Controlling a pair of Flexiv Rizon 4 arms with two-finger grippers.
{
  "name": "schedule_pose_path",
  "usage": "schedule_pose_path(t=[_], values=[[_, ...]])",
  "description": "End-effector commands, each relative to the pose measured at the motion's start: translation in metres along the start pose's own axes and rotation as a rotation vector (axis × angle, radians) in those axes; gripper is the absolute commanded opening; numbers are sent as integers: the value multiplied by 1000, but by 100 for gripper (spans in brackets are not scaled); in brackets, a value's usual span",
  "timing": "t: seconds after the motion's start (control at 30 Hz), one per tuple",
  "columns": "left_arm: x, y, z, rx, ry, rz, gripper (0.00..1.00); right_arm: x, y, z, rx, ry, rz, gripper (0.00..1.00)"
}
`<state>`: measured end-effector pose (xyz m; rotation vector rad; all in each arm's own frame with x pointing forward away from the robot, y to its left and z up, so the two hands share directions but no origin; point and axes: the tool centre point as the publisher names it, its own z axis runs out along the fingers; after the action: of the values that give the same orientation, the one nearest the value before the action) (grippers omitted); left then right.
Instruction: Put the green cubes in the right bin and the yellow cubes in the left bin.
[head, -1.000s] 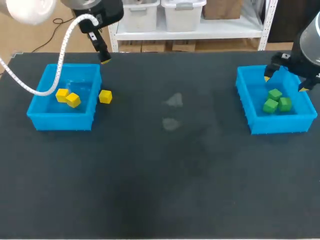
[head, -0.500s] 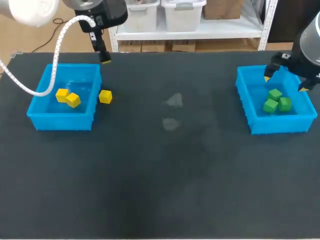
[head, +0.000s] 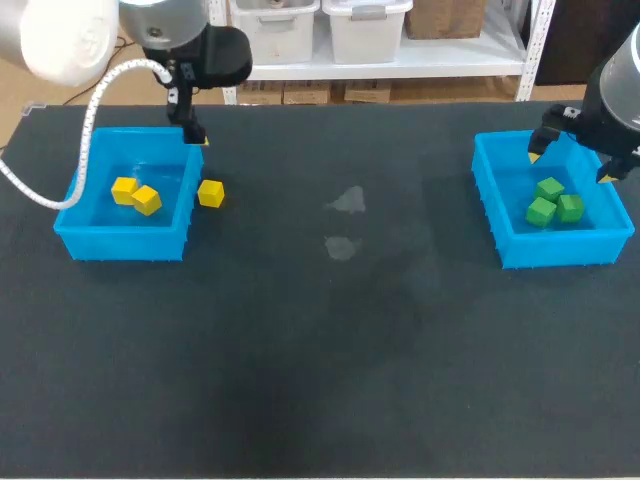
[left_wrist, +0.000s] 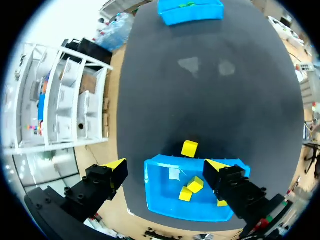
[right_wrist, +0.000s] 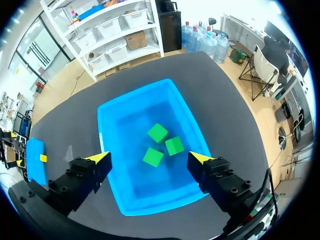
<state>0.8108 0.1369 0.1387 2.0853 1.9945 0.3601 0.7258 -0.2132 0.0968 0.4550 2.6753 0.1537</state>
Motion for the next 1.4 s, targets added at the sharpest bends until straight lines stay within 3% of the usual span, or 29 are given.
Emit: schedule_pose_path(t=[0.03, 0.33, 0.93, 1.4], values=[[-1, 11, 4, 66, 1, 20, 100, 2, -1, -1, 0, -7, 1, 100], [-10, 12, 12, 167, 11, 44, 100, 2, -1, -1, 0, -7, 1, 100], [-12, -13, 43, 297, 78, 72, 100, 2, -1, -1, 0, -7, 1, 100], [-12, -24, 78, 306, 125, 65, 100, 2, -1, -1, 0, -7, 1, 100]])
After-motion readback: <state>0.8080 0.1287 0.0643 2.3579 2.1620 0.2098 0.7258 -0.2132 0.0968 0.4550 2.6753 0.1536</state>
